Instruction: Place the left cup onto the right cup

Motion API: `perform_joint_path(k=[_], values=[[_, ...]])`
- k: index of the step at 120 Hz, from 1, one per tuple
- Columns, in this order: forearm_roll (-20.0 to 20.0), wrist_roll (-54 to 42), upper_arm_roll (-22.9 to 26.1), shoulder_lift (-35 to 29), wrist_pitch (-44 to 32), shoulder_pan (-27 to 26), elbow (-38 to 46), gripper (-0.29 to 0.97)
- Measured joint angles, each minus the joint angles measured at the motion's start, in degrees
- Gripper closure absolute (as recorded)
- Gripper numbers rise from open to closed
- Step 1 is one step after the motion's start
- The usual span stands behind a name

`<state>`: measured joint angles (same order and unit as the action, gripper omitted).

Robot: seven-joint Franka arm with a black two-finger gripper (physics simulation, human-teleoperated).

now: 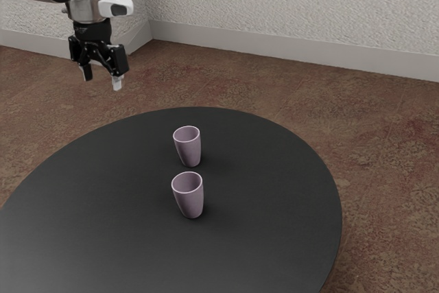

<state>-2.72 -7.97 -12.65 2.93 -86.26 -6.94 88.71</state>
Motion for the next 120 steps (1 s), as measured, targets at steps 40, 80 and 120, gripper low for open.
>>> perform_joint_path(k=[40, 80, 120], values=[[0.07, 0.45, 0.22, 3.88, -0.03, 0.41, -2.91, 0.00], [-0.11, 1.94, 0.56, 15.01, -0.12, 0.87, -14.19, 0.00], [-0.03, 2.73, 1.34, 25.43, -0.14, 1.67, -27.12, 0.00]])
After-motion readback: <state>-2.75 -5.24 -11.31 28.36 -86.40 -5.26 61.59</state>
